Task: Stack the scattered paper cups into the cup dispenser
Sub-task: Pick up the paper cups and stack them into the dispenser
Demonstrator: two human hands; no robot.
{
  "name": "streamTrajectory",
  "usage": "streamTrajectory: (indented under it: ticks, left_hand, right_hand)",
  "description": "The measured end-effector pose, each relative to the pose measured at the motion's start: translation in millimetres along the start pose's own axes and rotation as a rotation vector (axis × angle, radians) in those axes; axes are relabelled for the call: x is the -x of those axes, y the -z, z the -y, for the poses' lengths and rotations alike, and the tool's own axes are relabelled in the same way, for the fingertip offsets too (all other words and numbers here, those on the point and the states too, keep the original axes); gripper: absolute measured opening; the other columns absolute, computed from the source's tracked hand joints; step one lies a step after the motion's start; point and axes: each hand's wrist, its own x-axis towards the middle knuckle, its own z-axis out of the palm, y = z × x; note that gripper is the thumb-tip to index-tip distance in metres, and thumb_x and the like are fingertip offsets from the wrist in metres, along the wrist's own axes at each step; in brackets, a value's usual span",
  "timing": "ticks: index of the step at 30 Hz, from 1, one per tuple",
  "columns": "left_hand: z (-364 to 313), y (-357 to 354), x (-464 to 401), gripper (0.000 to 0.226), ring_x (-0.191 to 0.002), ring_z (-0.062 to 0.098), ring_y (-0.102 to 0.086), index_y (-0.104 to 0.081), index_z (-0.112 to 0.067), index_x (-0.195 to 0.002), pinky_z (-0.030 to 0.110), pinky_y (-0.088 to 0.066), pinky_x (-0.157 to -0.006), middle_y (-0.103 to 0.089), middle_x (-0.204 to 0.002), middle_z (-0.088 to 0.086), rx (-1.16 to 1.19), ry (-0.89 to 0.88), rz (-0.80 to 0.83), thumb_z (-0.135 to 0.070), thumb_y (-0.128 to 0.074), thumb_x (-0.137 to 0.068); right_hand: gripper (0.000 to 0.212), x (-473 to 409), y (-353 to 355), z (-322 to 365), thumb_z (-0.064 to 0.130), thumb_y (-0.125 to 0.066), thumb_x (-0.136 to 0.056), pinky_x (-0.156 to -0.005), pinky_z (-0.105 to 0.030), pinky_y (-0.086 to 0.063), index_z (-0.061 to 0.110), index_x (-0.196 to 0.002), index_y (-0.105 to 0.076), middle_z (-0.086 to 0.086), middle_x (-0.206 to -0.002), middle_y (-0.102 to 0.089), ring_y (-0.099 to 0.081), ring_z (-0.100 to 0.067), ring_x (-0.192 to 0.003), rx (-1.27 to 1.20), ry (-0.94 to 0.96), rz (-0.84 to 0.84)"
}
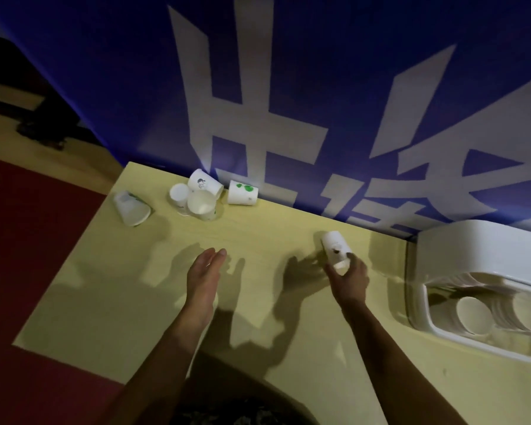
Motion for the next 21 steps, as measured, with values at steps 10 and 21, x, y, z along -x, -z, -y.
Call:
streamTrajectory:
  ticks: [10, 21]
  left_hand:
    - [-36, 22, -97, 0.039, -0.105, 0.017, -0.058, -0.057, -0.008, -0.123, 0.039, -0.048, -0.095, -0.060, -0.129, 0.013, -0.144, -0.008, -0.001, -0.025, -0.067, -0.090]
    - [-47, 10, -169, 0.047, -0.089, 0.022, -0.062, -0.054, -0.005, -0.121, 0.037, -0.058, -0.076, -0.060, -0.099, 0.011, -0.054, 0.301, -0.108, -0.032, -0.069, -0.086]
  right_hand:
    - [0.059, -52, -29, 31, 0.038, -0.071, -0.083, -0.094, -0.050, -0.045, 0.015, -0.131, -0.048, -0.017, -0.128, -0.048, -0.047, -0.039, -0.113, 0.317, -0.032, -0.086]
    - [0.070, -37, -84, 77, 0.039, -0.075, -0.078, -0.093, -0.049, -0.053, 0.013, -0.136, -0.045, -0.012, -0.127, -0.056, -0.057, -0.029, -0.111, 0.070, -0.182, 0.179]
